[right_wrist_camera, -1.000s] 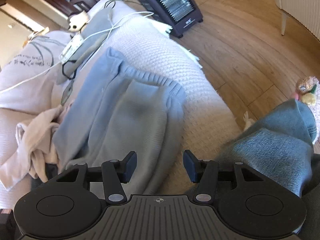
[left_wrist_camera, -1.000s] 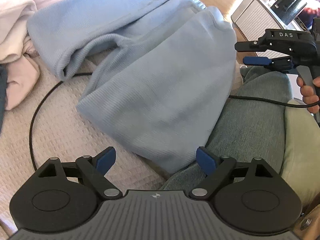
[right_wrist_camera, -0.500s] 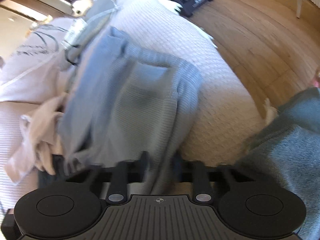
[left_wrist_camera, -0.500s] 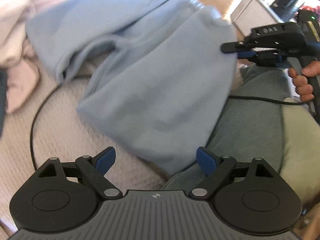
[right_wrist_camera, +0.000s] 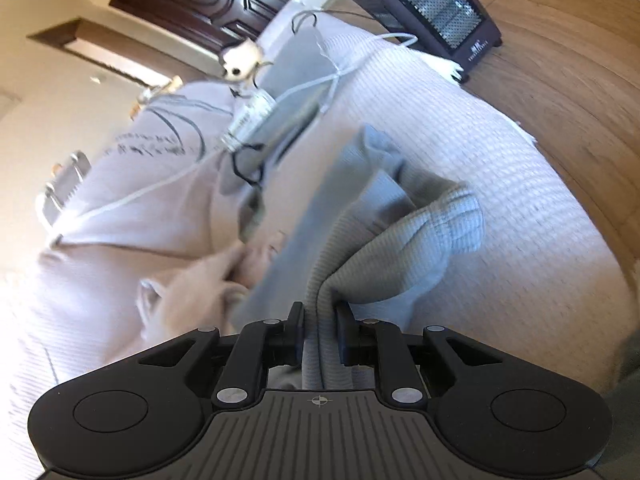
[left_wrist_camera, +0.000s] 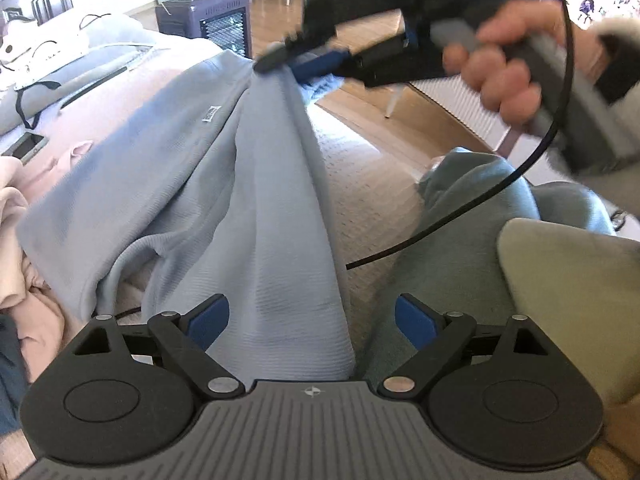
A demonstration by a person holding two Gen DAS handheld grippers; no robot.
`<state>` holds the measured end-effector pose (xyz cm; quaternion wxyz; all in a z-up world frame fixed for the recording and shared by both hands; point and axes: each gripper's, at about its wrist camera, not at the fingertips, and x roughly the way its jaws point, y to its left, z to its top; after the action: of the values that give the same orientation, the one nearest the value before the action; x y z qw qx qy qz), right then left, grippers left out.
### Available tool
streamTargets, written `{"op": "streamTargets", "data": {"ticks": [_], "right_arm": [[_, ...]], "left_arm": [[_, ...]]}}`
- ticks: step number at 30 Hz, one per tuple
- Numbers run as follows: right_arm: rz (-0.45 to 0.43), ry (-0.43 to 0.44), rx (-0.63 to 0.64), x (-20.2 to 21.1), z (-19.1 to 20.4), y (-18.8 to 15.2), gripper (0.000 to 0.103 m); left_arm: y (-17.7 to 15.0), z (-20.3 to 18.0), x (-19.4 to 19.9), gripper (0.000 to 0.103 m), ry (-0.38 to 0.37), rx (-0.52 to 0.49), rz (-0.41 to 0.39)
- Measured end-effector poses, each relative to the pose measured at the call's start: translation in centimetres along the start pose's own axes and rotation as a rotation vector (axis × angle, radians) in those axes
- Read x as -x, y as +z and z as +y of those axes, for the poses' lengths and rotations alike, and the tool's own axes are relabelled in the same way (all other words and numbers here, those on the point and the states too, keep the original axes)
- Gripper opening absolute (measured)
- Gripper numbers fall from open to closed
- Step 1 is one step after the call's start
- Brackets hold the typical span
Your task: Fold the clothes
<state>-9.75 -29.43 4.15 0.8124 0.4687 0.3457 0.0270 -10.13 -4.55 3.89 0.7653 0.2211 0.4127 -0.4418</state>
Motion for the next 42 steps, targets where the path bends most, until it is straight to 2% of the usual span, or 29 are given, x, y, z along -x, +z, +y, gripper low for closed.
{"op": "streamTargets", "data": {"ticks": [3,6,10,12,13,14,15,16,17,19,20,22,26,30,34,39,41,42], "right_arm": [[-0.027,0.032,-0.026,0.2,0.6,0.7,0.017],[-0.032,0.018,-0.010,-0.2,1.2,1.1,0.017],[-0.031,0.008,-0.004,-1.0,1.5,1.4,0.013],[-0.030,0.002,-0.006,-1.3,1.5,1.4,0.012],[-0.031,0.001,-0.009,-1.4,1.4,1.4,0.012],[-0.032,0.000,-0.010,-1.4,1.4,1.4,0.011],[-0.032,-0.002,-0.011,-1.5,1.3,1.4,0.011],[-0.033,-0.005,-0.012,-1.5,1.2,1.4,0.011],[-0.033,-0.009,-0.011,-1.5,1.2,1.4,0.011],[-0.032,-0.015,-0.011,-1.6,1.0,1.4,0.011],[-0.031,-0.017,-0.009,-1.6,0.9,1.3,0.011],[-0.026,-0.020,-0.001,-1.6,0.7,1.3,0.011],[-0.015,-0.024,0.003,-1.3,0.4,1.3,0.011],[-0.040,-0.021,0.011,-1.0,0.5,1.7,0.011],[-0.077,-0.014,0.038,-1.3,1.6,2.6,0.011],[-0.112,-0.036,0.065,-3.6,3.1,5.6,0.006],[-0.118,-0.070,0.107,-4.8,4.0,7.2,0.006],[-0.106,-0.084,0.130,-5.4,4.3,7.9,0.006]], "left_arm": [[0.3,-0.9,-0.2,0.090,0.032,-0.047,-0.006],[0.5,-1.8,0.8,0.090,0.056,-0.117,-0.024],[0.2,-3.1,0.1,0.088,0.103,-0.185,-0.046],[0.2,-3.8,-0.5,0.077,0.147,-0.230,-0.068],[0.2,-4.1,-1.1,0.064,0.168,-0.256,-0.058],[0.2,-4.3,-1.7,0.054,0.190,-0.282,-0.048],[0.0,-4.4,-2.0,0.051,0.206,-0.296,-0.033],[-0.2,-4.5,-2.3,0.043,0.221,-0.309,-0.018],[-0.3,-4.2,-2.3,0.030,0.222,-0.301,-0.007],[-0.3,-3.1,-1.9,0.013,0.206,-0.268,0.004],[-0.2,-2.3,-1.6,0.011,0.188,-0.244,0.004],[0.0,-0.8,-0.6,0.010,0.177,-0.209,-0.006],[0.6,1.9,1.4,0.009,0.226,-0.217,-0.011],[3.0,5.3,3.0,0.009,0.287,-0.224,-0.050],[5.4,7.2,4.1,0.005,0.352,-0.284,-0.086],[8.9,11.4,2.1,0.005,0.402,-0.312,-0.056],[9.7,13.2,1.2,0.005,0.417,-0.278,-0.028],[9.8,14.3,0.8,0.006,0.388,-0.245,-0.007]]}}
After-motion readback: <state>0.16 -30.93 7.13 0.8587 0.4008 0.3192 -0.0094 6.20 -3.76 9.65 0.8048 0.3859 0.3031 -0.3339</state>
